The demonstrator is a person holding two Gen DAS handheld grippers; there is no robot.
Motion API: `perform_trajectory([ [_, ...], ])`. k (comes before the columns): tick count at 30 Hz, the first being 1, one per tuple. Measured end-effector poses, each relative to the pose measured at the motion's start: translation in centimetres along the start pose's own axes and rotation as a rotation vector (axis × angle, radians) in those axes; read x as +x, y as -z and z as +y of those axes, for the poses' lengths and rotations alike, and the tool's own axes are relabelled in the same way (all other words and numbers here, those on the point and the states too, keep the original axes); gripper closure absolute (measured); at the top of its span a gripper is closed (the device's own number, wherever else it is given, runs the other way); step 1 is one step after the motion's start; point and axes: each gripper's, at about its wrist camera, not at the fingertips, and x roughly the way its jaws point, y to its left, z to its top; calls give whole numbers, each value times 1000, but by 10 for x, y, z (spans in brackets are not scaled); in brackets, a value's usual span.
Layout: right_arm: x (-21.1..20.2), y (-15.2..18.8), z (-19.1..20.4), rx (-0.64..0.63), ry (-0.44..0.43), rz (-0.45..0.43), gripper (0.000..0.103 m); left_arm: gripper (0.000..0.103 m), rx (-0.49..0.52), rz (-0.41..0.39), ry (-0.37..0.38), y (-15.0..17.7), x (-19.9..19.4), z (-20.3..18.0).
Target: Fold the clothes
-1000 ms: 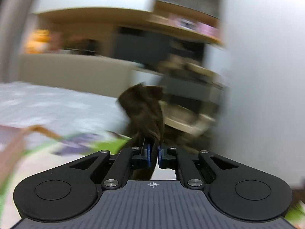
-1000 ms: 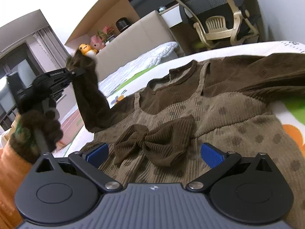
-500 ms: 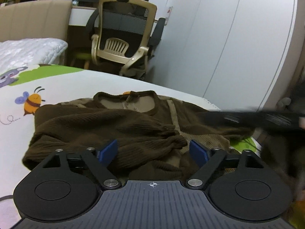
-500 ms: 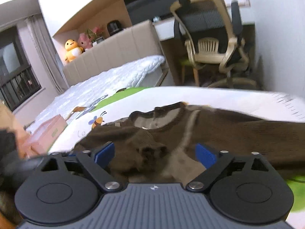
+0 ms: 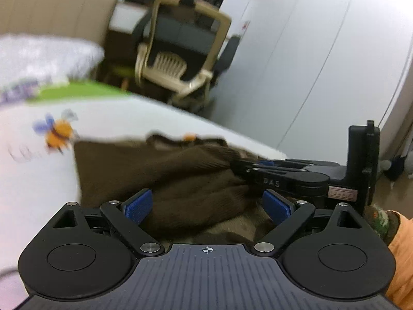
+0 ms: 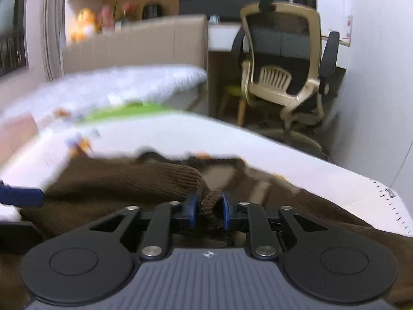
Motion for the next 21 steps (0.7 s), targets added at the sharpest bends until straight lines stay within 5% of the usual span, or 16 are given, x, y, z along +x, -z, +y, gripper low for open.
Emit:
perform_trajectory([
  [3, -26, 2, -31, 110, 0, -57, 50, 7, -33, 55, -18, 10, 18, 5],
  [5, -62, 7, -67, 171, 117, -136, 37, 7, -15, 60, -31, 15, 20, 5],
  [9, -118, 31, -155, 365, 422, -185, 36, 5, -32, 50, -13, 16, 18, 5],
  [12, -133, 57, -213, 589, 550, -156, 36, 5, -45, 45, -15, 17, 20, 6],
  [15, -123, 79, -244, 734, 476, -119, 36, 5, -59, 47, -17, 16, 20, 7],
  [17, -106, 87, -252, 801, 350, -119, 48, 5, -83, 43, -21, 13, 16, 9],
  [19, -92, 84, -249, 788, 268, -115, 83, 5, -105, 39, -29, 10, 9, 12],
  [21, -95, 59, -223, 647, 250, -139, 88, 5, -107, 18, -28, 8, -4, 19],
])
